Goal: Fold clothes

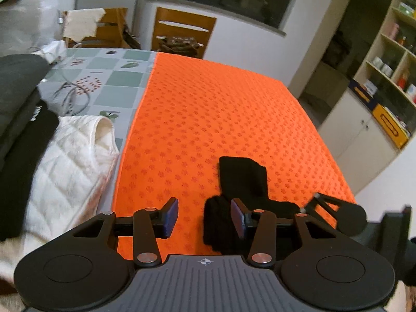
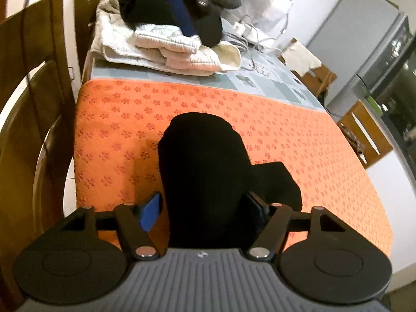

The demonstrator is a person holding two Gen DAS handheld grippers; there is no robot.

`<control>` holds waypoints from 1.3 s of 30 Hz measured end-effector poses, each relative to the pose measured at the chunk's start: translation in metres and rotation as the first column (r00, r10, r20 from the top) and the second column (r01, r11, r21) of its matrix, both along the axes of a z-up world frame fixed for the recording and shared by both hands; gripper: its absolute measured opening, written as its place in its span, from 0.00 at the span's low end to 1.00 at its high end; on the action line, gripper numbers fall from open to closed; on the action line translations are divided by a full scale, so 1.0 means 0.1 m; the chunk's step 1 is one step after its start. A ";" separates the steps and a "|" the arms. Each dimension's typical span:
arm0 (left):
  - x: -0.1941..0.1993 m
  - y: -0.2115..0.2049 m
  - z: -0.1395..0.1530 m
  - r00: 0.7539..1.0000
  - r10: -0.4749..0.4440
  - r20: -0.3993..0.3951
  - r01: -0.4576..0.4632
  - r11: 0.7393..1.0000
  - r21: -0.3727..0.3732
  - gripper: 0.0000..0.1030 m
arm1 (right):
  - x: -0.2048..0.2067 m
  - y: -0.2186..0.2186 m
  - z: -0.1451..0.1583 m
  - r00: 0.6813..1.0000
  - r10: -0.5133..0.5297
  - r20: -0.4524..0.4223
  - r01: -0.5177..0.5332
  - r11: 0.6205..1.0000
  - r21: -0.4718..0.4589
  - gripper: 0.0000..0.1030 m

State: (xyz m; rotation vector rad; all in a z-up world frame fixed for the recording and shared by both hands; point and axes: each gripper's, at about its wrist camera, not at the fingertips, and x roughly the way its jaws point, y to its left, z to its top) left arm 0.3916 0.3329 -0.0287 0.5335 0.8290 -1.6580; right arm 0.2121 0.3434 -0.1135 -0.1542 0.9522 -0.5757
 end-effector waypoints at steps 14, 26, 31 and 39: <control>-1.05 0.77 0.22 0.904 0.427 -0.022 -0.428 0.904 -0.024 0.49 | -0.58 -1.12 0.41 0.961 0.064 0.269 -0.153 0.934 0.324 0.64; -1.75 0.74 0.29 0.802 0.597 0.020 -0.596 0.802 -0.040 0.50 | -0.96 -2.30 0.41 0.945 -0.051 0.322 -0.076 0.927 0.367 0.63; -2.28 0.73 0.26 0.633 0.772 0.058 -0.771 0.636 -0.043 0.50 | -1.06 -2.73 0.25 0.934 -0.024 0.358 -0.157 0.869 0.470 0.63; -3.03 0.76 0.24 0.454 0.889 0.057 -0.887 0.457 -0.069 0.57 | -1.01 -2.83 0.48 0.928 0.166 0.334 -0.302 0.859 0.413 0.63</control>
